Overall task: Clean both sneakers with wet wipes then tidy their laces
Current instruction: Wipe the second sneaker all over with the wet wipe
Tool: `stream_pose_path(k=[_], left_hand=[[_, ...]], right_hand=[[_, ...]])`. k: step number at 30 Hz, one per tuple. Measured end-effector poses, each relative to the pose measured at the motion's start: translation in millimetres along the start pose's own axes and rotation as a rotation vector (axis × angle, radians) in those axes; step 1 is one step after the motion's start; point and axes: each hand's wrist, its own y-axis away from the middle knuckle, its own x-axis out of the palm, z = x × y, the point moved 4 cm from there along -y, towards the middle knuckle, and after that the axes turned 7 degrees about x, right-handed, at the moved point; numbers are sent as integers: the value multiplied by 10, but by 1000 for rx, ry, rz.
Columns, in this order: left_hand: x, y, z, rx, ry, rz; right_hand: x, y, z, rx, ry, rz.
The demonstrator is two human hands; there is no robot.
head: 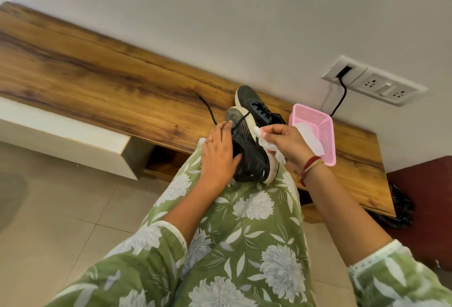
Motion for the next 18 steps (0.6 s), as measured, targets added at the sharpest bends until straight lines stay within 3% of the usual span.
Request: stream_pose_path(k=[3, 5, 12, 14, 17, 18], left_hand=[[122, -41, -41, 114, -38, 159], [176, -60, 0, 130, -103, 241], [234, -151, 45, 91, -174, 214], [252, -145, 55, 84, -196, 232], [229, -135, 86, 35, -168, 241], [214, -133, 92, 14, -154, 235]], right_hand=[[128, -124, 111, -222, 493, -104], [259, -138, 113, -303, 693, -94], [291, 131, -59, -472, 960, -106], [278, 280, -68, -494, 1034, -26], [238, 350, 13, -359, 940, 196], [215, 301, 78, -331, 846, 177]])
